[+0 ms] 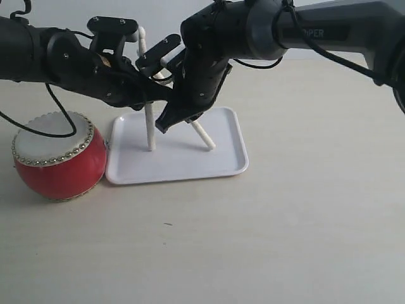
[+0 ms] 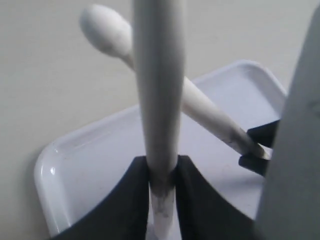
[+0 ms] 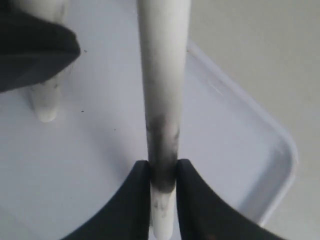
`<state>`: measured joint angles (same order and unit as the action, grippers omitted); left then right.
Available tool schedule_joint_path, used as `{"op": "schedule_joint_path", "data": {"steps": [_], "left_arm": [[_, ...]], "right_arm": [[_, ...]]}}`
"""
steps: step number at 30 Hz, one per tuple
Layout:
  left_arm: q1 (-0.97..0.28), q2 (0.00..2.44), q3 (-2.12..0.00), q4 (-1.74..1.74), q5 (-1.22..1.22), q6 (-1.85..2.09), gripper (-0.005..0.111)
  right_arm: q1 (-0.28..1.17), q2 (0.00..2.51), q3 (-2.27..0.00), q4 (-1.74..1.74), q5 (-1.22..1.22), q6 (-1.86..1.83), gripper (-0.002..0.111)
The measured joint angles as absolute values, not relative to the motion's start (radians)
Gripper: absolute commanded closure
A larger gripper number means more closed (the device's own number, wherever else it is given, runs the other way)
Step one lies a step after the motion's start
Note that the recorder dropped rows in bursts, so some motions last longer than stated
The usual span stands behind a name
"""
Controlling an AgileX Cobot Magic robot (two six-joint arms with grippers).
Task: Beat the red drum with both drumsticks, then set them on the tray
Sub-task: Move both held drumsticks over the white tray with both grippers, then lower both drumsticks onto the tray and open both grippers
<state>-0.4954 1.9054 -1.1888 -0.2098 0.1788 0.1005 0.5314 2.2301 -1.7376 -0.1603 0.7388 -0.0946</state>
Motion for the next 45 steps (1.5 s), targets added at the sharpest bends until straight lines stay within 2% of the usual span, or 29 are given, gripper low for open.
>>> {"op": "schedule_joint_path", "data": {"steps": [10, 22, 24, 26, 28, 29, 31, 33, 34, 36, 38, 45], "left_arm": [[-0.493, 2.044, -1.263, -0.212, 0.352, 0.201, 0.107], [-0.493, 2.092, -1.284, -0.236, 0.358, 0.228, 0.107], [-0.493, 2.099, -1.288, -0.24, 0.352, 0.228, 0.107], [-0.493, 2.099, -1.288, -0.245, 0.35, 0.231, 0.107], [-0.493, 2.101, -1.288, -0.247, 0.347, 0.231, 0.107], [-0.493, 2.11, -1.288, -0.247, 0.351, 0.233, 0.106], [-0.493, 2.111, -1.29, -0.247, 0.346, 0.233, 0.099], [-0.493, 2.112, -1.29, -0.25, 0.346, 0.233, 0.079], [-0.493, 2.112, -1.29, -0.252, 0.346, 0.233, 0.064], [-0.493, 2.112, -1.29, -0.252, 0.346, 0.233, 0.044], [-0.493, 2.112, -1.29, -0.252, 0.348, 0.233, 0.036], [-0.496, 2.09, -1.29, -0.252, 0.39, 0.233, 0.035]], "right_arm": [[0.525, 2.313, -1.738, -0.171, 0.695, -0.101, 0.108], [0.521, 2.349, -1.746, -0.194, 0.693, -0.101, 0.108], [0.519, 2.35, -1.746, -0.198, 0.693, -0.101, 0.104], [0.517, 2.35, -1.746, -0.2, 0.691, -0.101, 0.091], [0.517, 2.355, -1.748, -0.203, 0.696, -0.101, 0.071], [0.517, 2.36, -1.748, -0.204, 0.701, -0.101, 0.067], [0.517, 2.36, -1.748, -0.208, 0.712, -0.101, 0.061], [0.517, 2.36, -1.748, -0.211, 0.727, -0.102, 0.059], [0.517, 2.358, -1.748, -0.211, 0.731, -0.102, 0.059], [0.517, 2.357, -1.748, -0.211, 0.738, -0.102, 0.059], [0.517, 2.353, -1.748, -0.211, 0.748, -0.102, 0.059], [0.518, 2.312, -1.74, -0.195, 0.841, -0.1, 0.06]]}}
